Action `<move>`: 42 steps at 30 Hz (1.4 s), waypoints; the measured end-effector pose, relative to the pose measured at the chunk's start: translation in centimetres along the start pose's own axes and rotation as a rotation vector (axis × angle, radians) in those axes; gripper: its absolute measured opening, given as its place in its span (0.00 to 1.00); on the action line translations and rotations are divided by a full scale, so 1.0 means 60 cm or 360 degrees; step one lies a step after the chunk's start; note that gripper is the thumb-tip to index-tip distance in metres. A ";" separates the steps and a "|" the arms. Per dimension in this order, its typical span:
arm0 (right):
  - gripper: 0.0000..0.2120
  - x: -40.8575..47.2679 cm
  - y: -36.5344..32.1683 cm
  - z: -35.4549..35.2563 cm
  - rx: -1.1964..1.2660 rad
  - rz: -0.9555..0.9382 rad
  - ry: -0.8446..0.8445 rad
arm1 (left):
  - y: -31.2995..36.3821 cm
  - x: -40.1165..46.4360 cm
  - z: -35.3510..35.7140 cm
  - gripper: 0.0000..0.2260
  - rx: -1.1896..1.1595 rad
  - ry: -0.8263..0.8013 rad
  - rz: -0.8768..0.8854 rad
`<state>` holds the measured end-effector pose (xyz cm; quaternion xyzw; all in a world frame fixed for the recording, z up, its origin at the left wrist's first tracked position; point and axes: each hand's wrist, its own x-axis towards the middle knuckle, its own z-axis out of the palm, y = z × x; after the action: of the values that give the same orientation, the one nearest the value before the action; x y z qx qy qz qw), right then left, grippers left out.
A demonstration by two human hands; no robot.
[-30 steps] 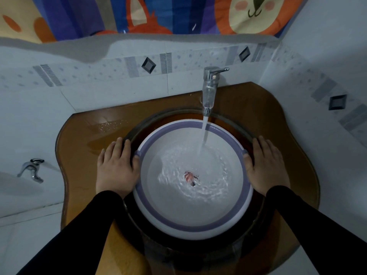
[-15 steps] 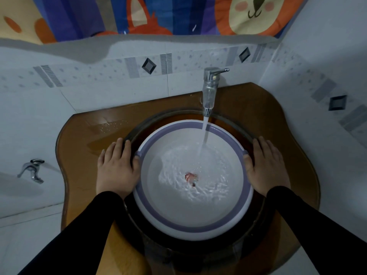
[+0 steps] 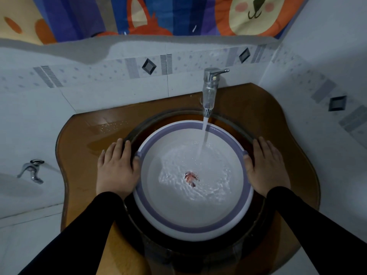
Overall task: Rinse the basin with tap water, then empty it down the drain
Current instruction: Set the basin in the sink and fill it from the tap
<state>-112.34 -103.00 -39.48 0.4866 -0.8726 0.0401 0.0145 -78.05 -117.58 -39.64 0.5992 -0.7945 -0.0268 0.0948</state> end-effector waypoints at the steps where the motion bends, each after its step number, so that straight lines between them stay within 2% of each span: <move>1: 0.31 0.000 0.000 0.000 0.0002 0.0000 0.0002 | 0.000 0.000 0.000 0.28 0.0003 0.0002 0.0001; 42: 0.32 0.000 0.000 0.002 -0.0022 0.0009 0.0007 | 0.004 -0.003 -0.005 0.28 -0.0007 -0.0012 -0.0006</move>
<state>-112.37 -103.01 -39.59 0.4840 -0.8742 0.0352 0.0198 -78.16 -117.34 -39.30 0.6003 -0.7938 -0.0309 0.0932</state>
